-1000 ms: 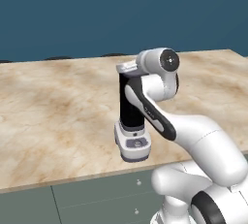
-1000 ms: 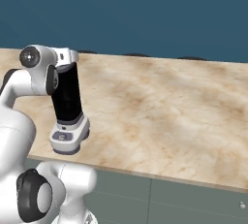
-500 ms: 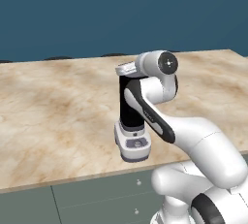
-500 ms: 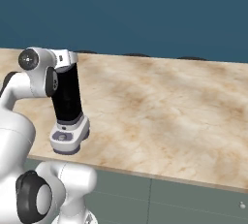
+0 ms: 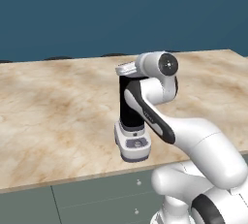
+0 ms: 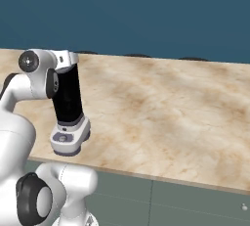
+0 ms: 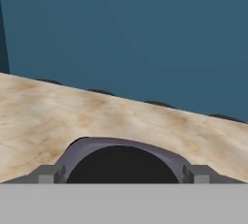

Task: Close the lid blender by securely placing the lid on top.

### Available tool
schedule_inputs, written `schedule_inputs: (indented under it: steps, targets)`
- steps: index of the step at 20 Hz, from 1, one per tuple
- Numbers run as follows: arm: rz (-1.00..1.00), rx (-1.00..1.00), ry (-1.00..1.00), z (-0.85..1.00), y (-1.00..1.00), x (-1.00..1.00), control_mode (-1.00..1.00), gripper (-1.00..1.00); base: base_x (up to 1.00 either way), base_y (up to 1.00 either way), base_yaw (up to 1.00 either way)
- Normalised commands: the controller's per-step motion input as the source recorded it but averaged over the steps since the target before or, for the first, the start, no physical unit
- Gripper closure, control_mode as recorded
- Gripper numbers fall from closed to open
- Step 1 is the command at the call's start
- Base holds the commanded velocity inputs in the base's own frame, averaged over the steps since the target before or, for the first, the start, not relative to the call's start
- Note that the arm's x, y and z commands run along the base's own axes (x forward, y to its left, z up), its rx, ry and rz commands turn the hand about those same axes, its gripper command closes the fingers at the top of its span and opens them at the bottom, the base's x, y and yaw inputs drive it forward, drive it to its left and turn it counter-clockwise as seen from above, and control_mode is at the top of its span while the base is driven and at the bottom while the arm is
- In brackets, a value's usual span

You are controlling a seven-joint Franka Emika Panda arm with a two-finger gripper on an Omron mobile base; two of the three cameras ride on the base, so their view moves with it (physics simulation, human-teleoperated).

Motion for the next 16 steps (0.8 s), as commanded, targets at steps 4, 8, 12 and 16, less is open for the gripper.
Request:
schedule_inputs:
  steps: [4,8,12,16]
  targets:
    - [0.0,0.0,-0.03,0.04,0.0,0.0,-1.0,-1.0,0.0,0.0,0.0]
    - [0.0,0.0,0.0,0.13,-0.03,0.0,-1.0,-1.0,0.0,0.0,0.0]
    - [0.0,0.0,0.04,0.21,-0.01,0.05,-1.0,-1.0,0.0,0.0,0.0]
    - [0.0,0.0,0.12,0.24,0.0,0.07,-1.0,-1.0,0.0,0.0,0.0]
